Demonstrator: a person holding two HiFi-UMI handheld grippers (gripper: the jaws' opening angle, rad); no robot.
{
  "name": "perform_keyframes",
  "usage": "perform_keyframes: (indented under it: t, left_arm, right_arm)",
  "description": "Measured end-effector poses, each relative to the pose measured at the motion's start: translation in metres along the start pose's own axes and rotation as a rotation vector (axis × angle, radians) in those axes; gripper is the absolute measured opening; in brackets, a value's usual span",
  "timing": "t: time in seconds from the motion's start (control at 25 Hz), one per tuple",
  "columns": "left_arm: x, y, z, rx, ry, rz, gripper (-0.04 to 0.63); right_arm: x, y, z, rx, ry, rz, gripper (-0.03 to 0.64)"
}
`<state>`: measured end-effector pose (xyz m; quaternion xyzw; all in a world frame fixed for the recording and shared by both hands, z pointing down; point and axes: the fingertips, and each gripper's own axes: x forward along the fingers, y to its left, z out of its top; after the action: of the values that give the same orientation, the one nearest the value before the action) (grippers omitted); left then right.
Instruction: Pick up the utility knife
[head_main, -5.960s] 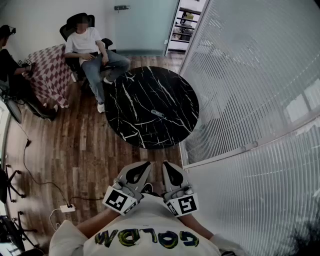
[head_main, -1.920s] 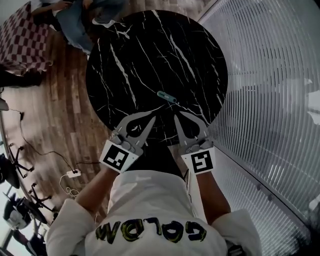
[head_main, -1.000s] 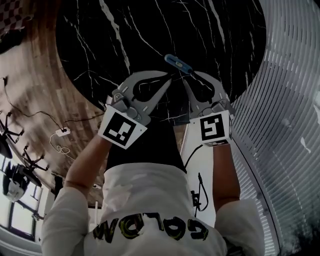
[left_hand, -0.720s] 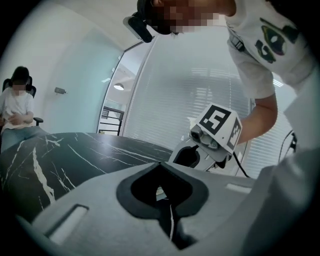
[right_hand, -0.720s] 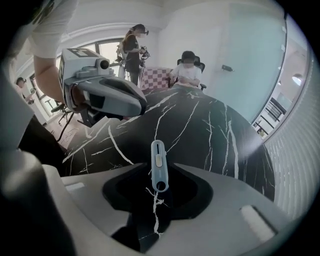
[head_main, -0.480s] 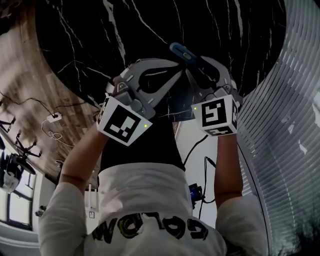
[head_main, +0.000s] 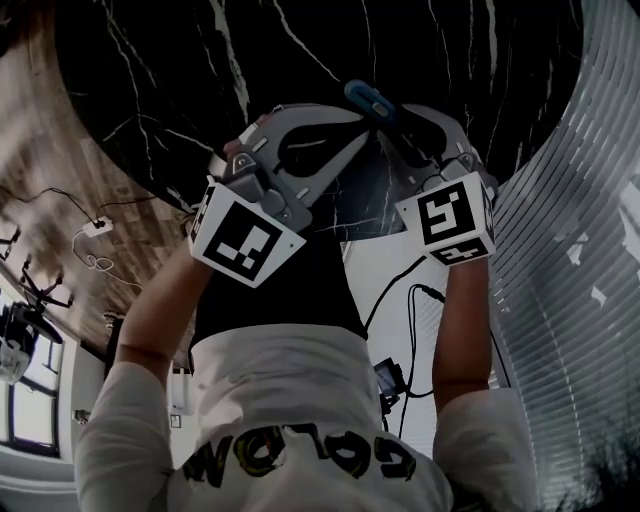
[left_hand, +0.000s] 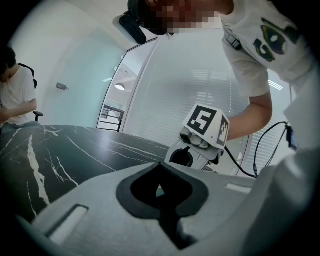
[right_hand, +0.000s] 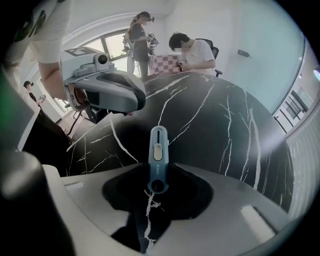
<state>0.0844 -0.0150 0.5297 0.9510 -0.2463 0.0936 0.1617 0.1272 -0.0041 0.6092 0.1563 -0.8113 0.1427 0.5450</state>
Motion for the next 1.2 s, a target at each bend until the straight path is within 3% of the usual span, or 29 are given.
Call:
perform_keyframes:
  t: [0.36, 0.64, 1.08, 1.2]
  left_arm:
    - [-0.018, 0.000, 0.002, 0.038, 0.043, 0.000, 0.003]
    - [-0.045, -0.003, 0.035, 0.048, 0.030, 0.055, 0.003]
    - [-0.086, -0.017, 0.130, 0.078, -0.024, 0.136, 0.003]
    - [-0.097, -0.025, 0.160, 0.094, -0.074, 0.163, 0.003]
  right_arm:
    - [0.000, -0.002, 0.001, 0.005, -0.021, -0.029, 0.129]
    - [-0.036, 0.000, 0.024, 0.032, -0.103, -0.102, 0.129]
    - [-0.152, 0.000, 0.095, 0.099, -0.390, -0.296, 0.130]
    - [-0.187, 0.002, 0.112, 0.119, -0.469, -0.338, 0.129]
